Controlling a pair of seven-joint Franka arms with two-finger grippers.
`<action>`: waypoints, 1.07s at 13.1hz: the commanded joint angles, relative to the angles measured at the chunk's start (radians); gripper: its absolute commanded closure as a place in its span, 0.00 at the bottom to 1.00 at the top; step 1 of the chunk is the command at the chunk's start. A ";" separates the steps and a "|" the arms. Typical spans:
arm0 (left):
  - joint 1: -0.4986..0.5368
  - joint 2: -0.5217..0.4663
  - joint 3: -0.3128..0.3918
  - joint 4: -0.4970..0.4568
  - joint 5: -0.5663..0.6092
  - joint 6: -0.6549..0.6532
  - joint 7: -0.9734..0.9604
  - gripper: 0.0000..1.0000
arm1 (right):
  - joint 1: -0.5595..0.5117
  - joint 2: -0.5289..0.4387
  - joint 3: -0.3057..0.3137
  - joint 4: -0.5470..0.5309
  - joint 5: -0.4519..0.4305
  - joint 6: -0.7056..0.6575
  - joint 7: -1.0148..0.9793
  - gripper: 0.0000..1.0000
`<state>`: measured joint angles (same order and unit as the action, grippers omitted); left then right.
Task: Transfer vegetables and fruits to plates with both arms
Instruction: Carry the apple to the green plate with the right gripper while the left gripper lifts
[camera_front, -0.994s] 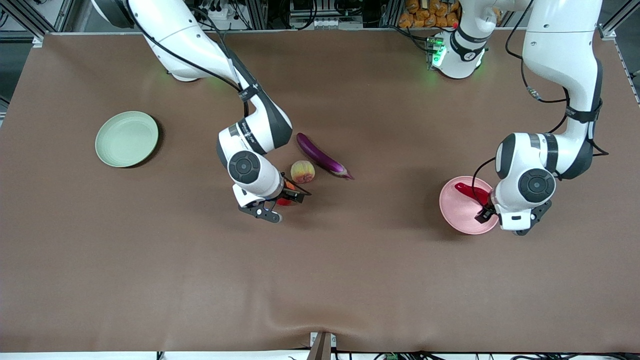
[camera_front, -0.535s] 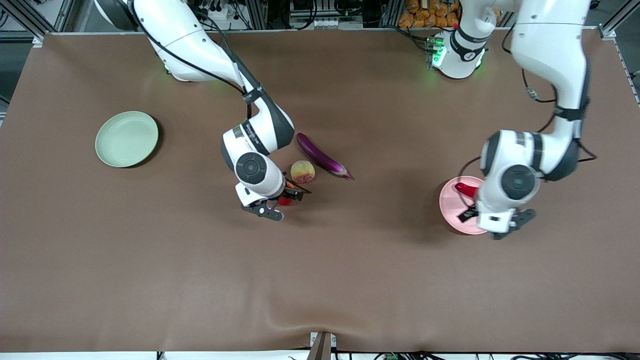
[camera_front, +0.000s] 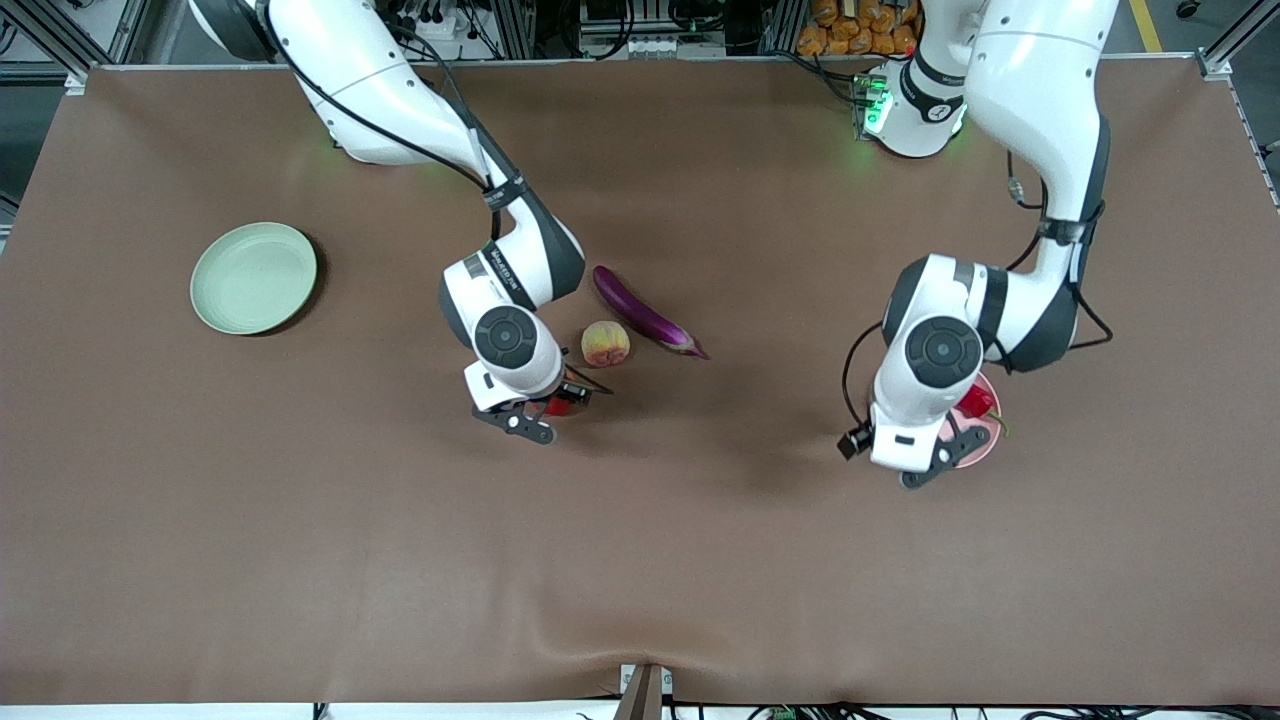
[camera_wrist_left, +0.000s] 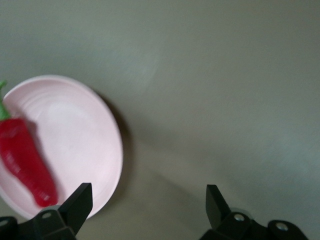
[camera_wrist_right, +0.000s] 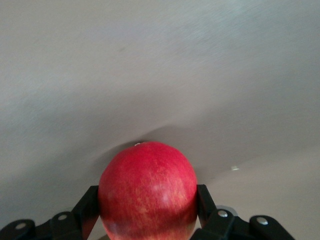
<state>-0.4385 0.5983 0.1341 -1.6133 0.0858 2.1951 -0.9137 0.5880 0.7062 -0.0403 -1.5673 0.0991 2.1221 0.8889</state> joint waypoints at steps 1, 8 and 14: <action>0.011 0.121 0.001 0.163 -0.014 0.023 -0.004 0.00 | -0.086 -0.094 0.004 0.055 -0.015 -0.242 -0.060 1.00; -0.017 0.172 0.001 0.167 -0.009 0.301 -0.226 0.00 | -0.347 -0.374 0.003 -0.148 -0.111 -0.459 -0.537 1.00; -0.094 0.158 0.004 0.153 0.002 0.292 -0.459 0.00 | -0.577 -0.609 0.003 -0.549 -0.133 -0.288 -0.878 1.00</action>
<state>-0.5010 0.7622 0.1281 -1.4645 0.0840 2.4876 -1.2795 0.0763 0.2015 -0.0594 -1.9517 -0.0153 1.7438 0.0851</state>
